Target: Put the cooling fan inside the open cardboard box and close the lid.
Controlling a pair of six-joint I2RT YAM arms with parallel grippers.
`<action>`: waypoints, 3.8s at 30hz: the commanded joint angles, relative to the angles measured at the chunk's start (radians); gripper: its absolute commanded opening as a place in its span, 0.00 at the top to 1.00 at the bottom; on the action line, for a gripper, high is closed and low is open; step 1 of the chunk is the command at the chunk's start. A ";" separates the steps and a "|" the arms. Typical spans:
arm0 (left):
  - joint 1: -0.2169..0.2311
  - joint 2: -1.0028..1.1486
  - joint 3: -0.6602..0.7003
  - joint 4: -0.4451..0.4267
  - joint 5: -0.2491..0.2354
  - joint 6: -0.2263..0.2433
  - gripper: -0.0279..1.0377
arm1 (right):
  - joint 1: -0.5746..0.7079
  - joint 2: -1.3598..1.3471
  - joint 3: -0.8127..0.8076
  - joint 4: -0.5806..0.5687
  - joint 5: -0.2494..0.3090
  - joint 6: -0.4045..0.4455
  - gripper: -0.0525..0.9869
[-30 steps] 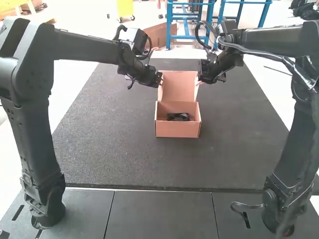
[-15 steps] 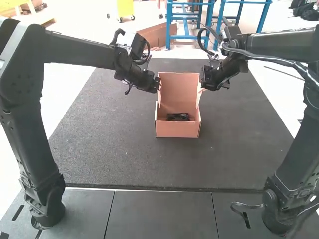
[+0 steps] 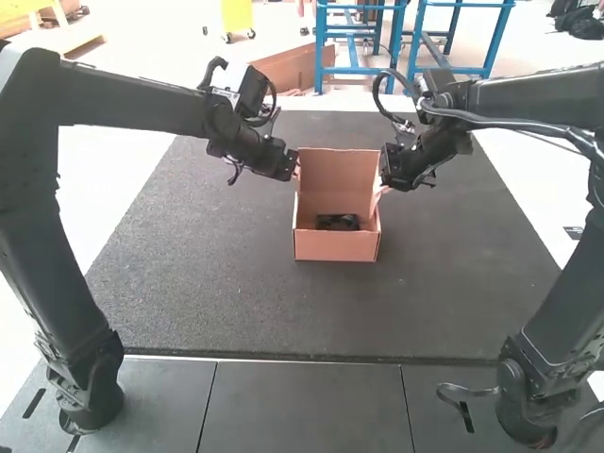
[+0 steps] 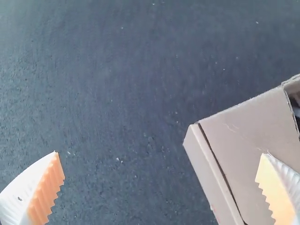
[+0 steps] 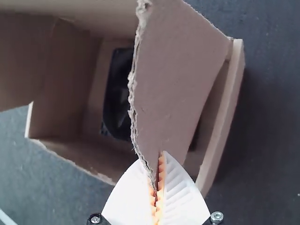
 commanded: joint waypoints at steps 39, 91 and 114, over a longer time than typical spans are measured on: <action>-0.099 -0.064 0.107 0.046 -0.132 0.018 0.06 | -0.223 -0.359 -0.158 0.185 0.321 -0.109 0.06; -0.106 0.209 -0.068 0.137 -0.074 -0.036 0.06 | -0.338 -0.344 -0.188 0.080 0.152 -0.083 0.07; -0.019 -0.332 0.012 0.105 -0.059 0.084 0.06 | -0.246 -0.551 -0.248 0.375 0.157 -0.108 0.08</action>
